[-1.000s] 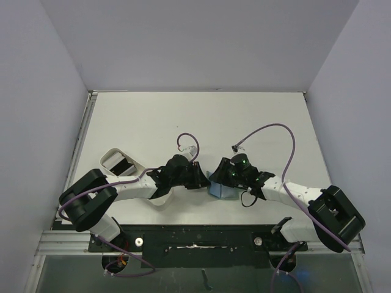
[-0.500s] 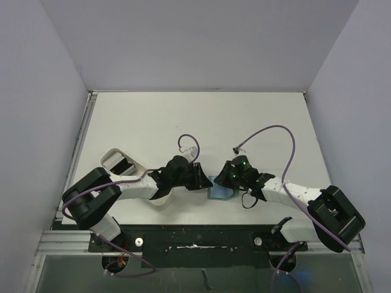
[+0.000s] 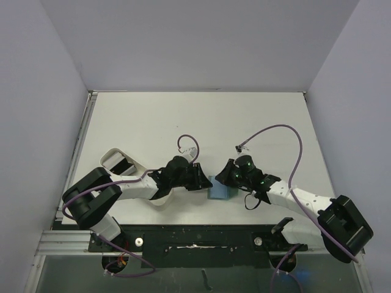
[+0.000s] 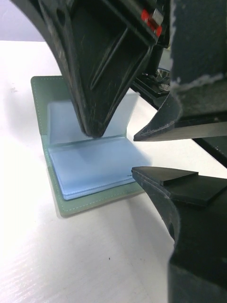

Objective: Put the credit cards into the card holder
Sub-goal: Open the card holder at the center of the board.

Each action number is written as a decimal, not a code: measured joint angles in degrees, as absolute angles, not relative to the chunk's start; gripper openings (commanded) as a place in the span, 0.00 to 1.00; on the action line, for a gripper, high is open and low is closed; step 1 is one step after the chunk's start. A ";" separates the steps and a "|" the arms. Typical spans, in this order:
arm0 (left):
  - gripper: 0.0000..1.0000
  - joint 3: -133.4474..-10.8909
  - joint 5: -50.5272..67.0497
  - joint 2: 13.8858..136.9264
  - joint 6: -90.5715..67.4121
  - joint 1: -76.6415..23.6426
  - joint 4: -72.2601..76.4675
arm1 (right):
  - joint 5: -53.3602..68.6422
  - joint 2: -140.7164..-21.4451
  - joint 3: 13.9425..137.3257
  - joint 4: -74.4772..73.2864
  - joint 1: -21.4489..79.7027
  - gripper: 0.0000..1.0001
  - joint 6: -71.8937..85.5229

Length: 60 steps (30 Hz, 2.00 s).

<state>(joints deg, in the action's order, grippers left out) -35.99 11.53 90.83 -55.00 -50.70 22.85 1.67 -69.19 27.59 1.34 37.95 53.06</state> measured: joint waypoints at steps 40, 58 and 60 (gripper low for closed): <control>0.53 -37.87 7.11 92.75 -54.26 -50.70 17.91 | -6.94 -63.55 21.37 -9.85 34.09 0.10 52.38; 0.53 -37.65 10.98 94.00 -57.95 -50.70 30.11 | -6.96 -62.52 20.21 -8.58 34.06 0.10 52.80; 0.54 -37.65 11.03 93.97 -58.17 -50.70 30.81 | -6.96 -62.50 20.21 -8.58 34.06 0.10 52.80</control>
<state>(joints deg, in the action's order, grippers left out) -37.65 11.03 93.97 -58.17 -50.70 30.81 -6.96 -62.50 20.21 -8.58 34.06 52.80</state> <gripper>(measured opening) 0.530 0.100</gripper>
